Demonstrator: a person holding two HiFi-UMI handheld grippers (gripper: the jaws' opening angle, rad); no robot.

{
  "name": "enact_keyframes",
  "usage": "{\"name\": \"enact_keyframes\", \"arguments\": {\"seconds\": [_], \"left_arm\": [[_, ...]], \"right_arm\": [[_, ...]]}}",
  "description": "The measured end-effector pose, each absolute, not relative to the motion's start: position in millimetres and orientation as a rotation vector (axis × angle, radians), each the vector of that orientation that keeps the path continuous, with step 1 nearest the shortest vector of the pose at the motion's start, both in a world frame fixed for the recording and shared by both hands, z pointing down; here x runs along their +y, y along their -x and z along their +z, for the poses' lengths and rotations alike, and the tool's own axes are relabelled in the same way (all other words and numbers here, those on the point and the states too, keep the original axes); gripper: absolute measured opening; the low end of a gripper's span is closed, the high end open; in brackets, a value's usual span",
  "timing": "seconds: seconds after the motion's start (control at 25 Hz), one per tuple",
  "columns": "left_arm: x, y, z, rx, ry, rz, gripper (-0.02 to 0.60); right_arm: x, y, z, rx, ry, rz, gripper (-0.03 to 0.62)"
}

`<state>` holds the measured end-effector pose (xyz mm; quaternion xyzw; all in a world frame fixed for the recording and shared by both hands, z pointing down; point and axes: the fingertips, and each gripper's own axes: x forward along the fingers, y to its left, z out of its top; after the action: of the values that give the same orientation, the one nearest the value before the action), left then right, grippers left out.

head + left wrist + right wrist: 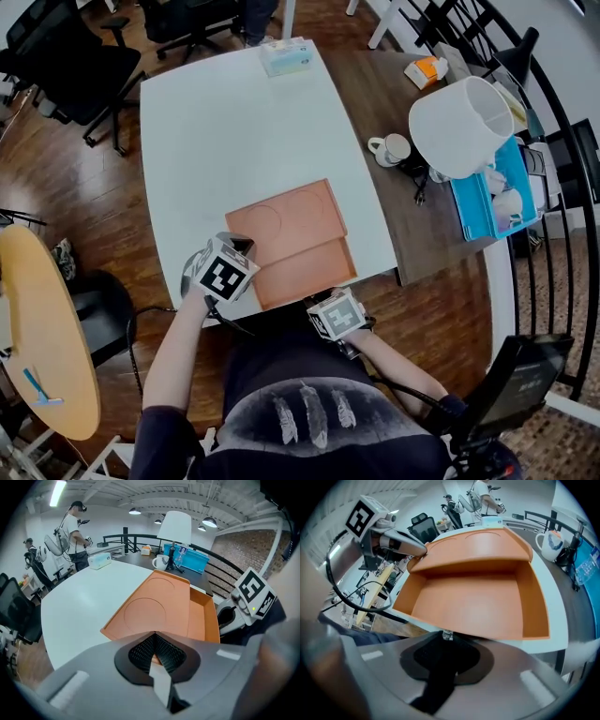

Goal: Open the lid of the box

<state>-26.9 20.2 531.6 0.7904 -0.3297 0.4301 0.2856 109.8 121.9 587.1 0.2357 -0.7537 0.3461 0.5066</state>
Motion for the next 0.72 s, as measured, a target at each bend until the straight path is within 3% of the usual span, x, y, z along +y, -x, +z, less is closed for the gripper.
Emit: {"name": "enact_keyframes", "arguments": {"seconds": [0.72], "left_arm": [[17.1,25.0,534.0,-0.871,-2.087,1.142,0.017]], "right_arm": [[123.2,-114.3,587.3,-1.777,-0.649,0.925,0.066]]}}
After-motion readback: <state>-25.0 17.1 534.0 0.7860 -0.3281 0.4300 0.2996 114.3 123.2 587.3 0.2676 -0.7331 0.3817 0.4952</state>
